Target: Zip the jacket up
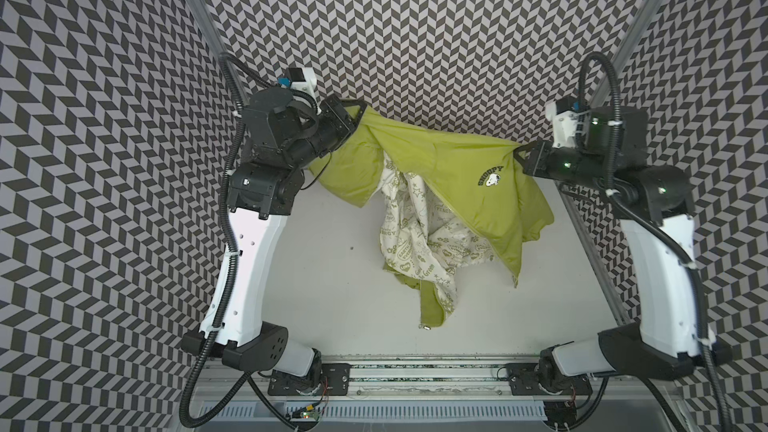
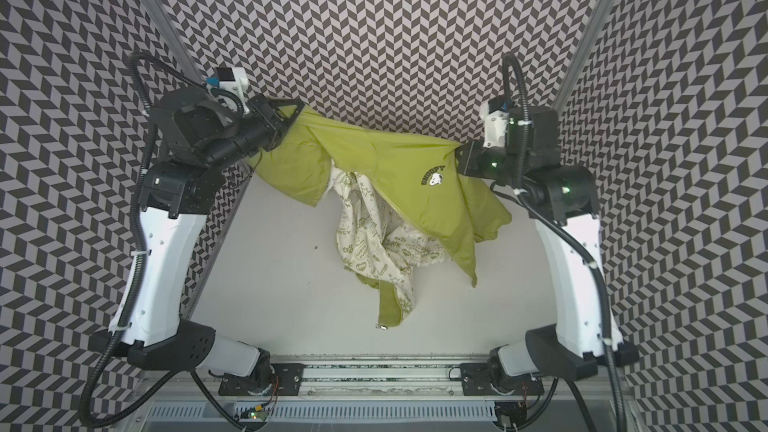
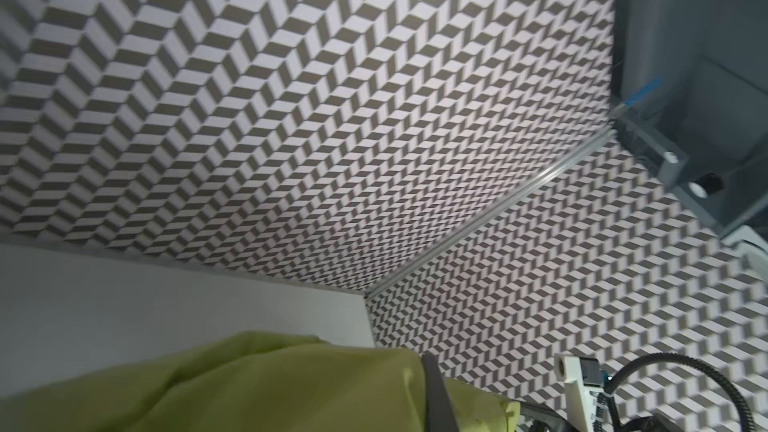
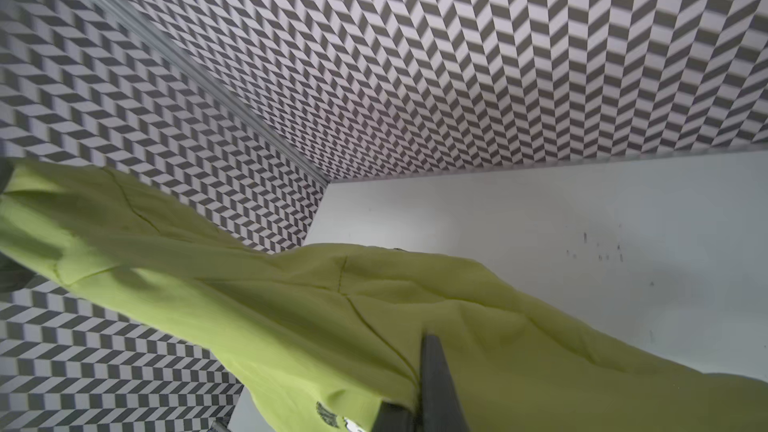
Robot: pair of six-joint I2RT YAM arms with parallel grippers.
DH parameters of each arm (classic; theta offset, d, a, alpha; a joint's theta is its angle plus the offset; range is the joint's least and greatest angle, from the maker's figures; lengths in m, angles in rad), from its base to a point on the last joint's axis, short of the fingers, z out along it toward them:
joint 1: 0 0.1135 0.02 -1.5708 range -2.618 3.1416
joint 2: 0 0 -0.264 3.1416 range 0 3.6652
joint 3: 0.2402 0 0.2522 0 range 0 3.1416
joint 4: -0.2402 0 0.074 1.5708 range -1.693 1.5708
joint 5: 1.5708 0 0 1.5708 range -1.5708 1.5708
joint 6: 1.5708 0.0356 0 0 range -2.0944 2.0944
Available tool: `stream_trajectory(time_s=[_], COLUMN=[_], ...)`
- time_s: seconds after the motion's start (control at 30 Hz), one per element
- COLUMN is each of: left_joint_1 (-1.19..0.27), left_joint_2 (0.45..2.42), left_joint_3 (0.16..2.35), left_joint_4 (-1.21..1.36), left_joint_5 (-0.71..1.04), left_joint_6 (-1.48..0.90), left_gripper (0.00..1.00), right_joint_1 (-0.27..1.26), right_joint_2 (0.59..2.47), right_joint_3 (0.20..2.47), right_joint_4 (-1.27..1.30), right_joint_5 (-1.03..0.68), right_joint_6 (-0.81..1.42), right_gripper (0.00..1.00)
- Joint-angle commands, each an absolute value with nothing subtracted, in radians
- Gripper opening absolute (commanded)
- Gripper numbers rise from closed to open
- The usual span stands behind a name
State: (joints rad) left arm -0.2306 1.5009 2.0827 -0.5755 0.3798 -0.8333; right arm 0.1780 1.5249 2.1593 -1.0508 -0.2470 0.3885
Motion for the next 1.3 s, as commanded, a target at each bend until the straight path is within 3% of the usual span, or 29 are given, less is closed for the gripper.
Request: stream_trajectory(time_s=[0.0,0.2,0.23,0.3,0.43,0.5,0.6,0.67,0.7,0.73,0.9,1.1,1.27], left_joint_1=[-0.171,-0.100,-0.081,-0.030,0.076,0.123,0.178,0.185,0.180,0.170,0.110,0.091,0.086], left_joint_2=[1.555,1.772,1.815,1.934,2.167,2.236,2.259,2.256,2.247,2.232,2.024,1.608,1.373], left_joint_3=[2.058,2.119,2.128,2.199,2.457,2.557,2.568,2.563,2.551,2.531,2.204,1.523,1.138], left_joint_4=[-0.581,-0.681,-0.683,-0.739,-0.922,-0.967,-0.931,-0.931,-0.933,-0.933,-0.865,-0.655,-0.637], left_joint_5=[0.131,0.037,0.035,0.032,0.061,0.074,0.139,0.164,0.174,0.178,0.222,0.337,0.403], left_joint_6=[-0.769,-0.762,-0.768,-0.792,-0.827,-0.826,-0.860,-0.869,-0.859,-0.848,-0.832,-0.925,-0.950], left_gripper=[0.00,0.00,0.00,0.00,0.04,0.18,0.58,0.70,0.84,0.86,0.86,0.82,0.78], right_joint_1=[0.144,0.176,0.181,0.189,0.206,0.207,0.203,0.203,0.203,0.203,0.221,0.395,0.535], right_joint_2=[1.655,1.948,1.998,2.103,2.176,2.129,2.012,1.940,1.909,1.888,1.805,1.633,1.536], right_joint_3=[2.149,2.284,2.324,2.430,2.555,2.511,2.341,2.208,2.137,2.089,1.840,1.559,1.362], right_joint_4=[-1.112,-1.111,-1.118,-1.144,-1.193,-1.190,-1.150,-1.113,-1.100,-1.089,-1.110,-1.022,-0.952], right_joint_5=[-0.174,-0.200,-0.220,-0.270,-0.320,-0.321,-0.301,-0.288,-0.280,-0.286,-0.336,-0.269,-0.255], right_joint_6=[0.447,0.516,0.529,0.560,0.553,0.518,0.469,0.439,0.429,0.421,0.359,0.301,0.344], right_gripper=[0.00,0.00,0.10,0.40,0.69,0.76,0.79,0.79,0.78,0.76,0.70,0.77,0.76])
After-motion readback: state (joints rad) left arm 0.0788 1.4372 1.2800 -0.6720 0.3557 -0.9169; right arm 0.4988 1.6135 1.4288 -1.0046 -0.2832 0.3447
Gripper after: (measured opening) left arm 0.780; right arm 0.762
